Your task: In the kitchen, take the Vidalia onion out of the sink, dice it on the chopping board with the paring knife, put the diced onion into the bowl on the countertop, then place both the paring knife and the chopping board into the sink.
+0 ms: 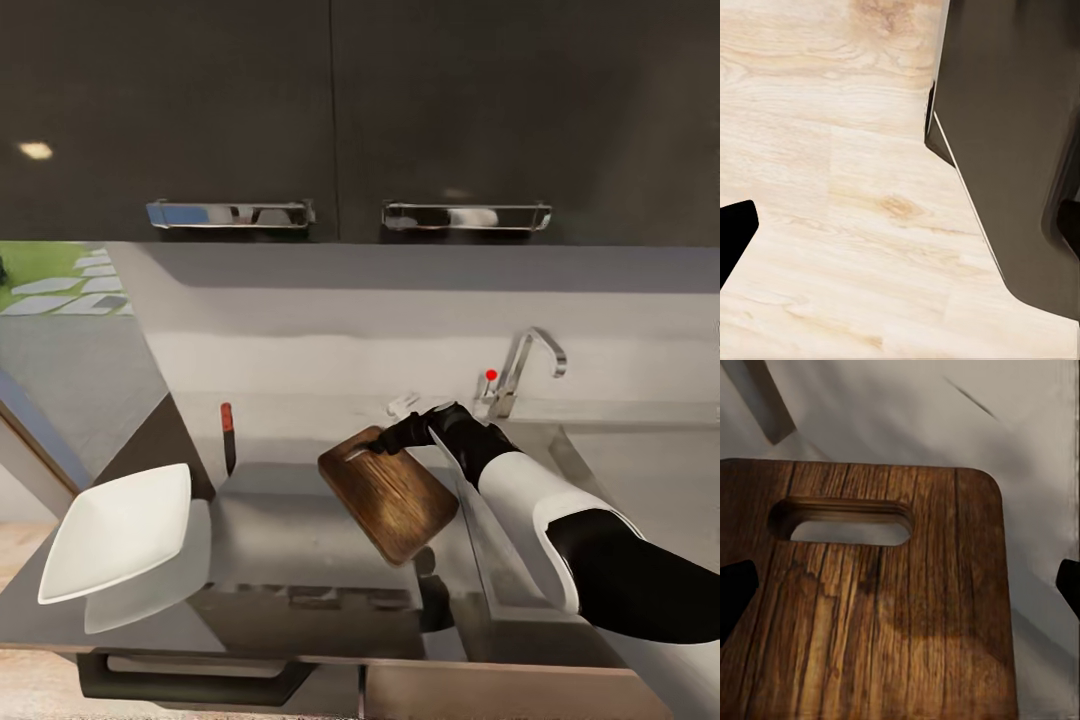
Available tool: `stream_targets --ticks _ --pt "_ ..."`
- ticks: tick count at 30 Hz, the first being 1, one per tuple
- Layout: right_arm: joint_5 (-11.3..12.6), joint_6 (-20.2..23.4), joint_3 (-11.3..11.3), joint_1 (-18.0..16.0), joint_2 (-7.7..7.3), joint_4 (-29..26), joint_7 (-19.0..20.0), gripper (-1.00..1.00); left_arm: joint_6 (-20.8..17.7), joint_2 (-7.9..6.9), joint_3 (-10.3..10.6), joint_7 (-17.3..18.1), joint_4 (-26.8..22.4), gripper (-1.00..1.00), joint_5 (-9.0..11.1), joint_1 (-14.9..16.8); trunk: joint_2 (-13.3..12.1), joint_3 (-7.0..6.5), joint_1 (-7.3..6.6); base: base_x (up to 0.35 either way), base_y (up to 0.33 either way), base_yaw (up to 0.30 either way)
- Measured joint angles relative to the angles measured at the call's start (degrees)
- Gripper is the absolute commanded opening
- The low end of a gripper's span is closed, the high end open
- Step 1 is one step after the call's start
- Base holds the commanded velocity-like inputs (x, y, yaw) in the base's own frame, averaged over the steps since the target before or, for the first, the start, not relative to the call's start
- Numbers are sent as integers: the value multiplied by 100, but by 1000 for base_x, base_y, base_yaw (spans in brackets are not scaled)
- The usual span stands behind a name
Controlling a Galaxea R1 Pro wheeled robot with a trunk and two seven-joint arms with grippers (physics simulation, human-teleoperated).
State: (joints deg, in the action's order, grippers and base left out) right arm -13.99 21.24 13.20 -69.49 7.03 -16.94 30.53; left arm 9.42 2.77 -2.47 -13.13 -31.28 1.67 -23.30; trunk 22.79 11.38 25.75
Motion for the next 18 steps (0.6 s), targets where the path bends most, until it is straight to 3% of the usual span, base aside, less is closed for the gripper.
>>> stream_targets --ticks 18 --pt "1 -32 8 0 -19 -1 0 100 2 0 -1 0 -1 100 0 -2 2 98 -1 27 -23 0"
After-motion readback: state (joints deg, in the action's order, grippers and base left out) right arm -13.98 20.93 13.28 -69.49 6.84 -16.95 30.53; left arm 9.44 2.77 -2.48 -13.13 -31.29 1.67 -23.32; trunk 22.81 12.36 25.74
